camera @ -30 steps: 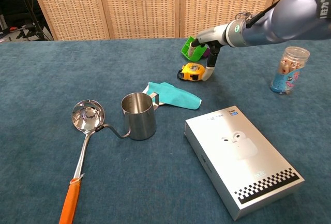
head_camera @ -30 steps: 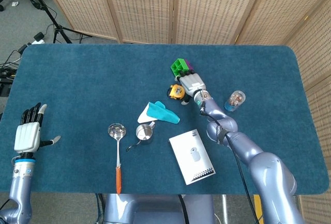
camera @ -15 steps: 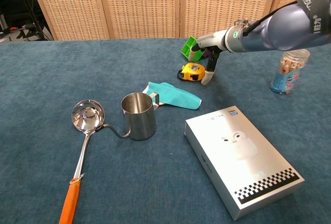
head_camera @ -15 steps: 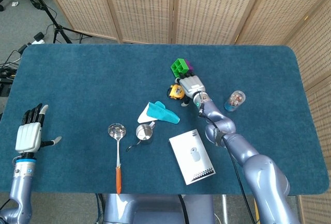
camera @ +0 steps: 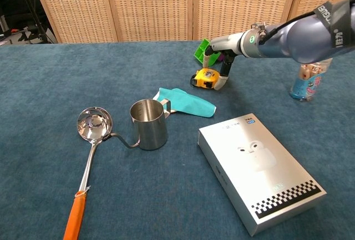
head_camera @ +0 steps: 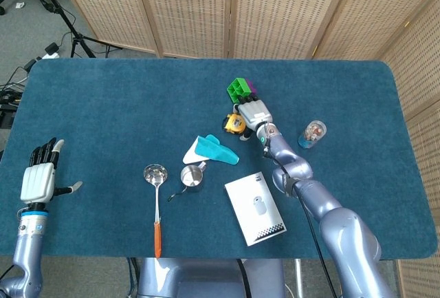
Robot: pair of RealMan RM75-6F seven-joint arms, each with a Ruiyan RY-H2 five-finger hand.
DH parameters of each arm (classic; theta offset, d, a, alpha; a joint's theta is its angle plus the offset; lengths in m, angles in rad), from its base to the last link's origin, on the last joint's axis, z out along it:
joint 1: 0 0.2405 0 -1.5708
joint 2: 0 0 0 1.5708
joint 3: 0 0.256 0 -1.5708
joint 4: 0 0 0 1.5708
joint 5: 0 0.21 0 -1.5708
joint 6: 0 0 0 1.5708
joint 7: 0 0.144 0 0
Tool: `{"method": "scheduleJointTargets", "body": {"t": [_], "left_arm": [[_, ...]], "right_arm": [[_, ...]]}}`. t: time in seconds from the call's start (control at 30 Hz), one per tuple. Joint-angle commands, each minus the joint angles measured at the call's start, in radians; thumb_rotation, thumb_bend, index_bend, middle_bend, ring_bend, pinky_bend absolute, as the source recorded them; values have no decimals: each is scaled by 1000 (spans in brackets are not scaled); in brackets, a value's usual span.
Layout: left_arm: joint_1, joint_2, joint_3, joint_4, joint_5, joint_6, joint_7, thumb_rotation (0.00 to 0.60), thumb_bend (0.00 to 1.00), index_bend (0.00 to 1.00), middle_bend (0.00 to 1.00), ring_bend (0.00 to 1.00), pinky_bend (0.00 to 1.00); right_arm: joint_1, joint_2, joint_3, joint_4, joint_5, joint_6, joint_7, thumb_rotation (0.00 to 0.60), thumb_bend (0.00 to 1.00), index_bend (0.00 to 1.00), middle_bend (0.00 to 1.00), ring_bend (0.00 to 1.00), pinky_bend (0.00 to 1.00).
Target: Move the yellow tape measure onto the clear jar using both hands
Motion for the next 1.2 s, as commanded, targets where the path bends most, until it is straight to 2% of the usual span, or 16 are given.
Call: {"method": "scheduleJointTargets", "body": {"t": [0.03, 0.37, 0.7, 0.93, 1.2], "left_arm": [[0, 1, 0, -2, 1, 0, -2, 492, 104, 21, 0, 0, 0], [2, 4, -1, -7, 1, -1, -6, 492, 106, 21, 0, 0, 0], [1, 4, 0, -7, 0, -8, -13, 492, 107, 21, 0, 0, 0], [0, 3, 0, -9, 0, -11, -13, 491, 109, 21, 0, 0, 0], [1, 4, -1, -11, 2, -4, -13, 493, 109, 21, 0, 0, 0]], "right_arm": [[-2, -4, -1, 1, -10, 11, 10, 600, 191, 307, 0, 0, 0], [-8, -5, -1, -21, -24, 25, 28, 600, 195, 314, 0, 0, 0], [-23, -13, -4, -2, -23, 37, 23, 600, 226, 416, 0, 0, 0], [-33, -14, -5, 6, -24, 56, 16, 600, 255, 508, 46, 0, 0], [-42, -5, -2, -2, -20, 73, 1, 600, 259, 541, 63, 0, 0]]}}
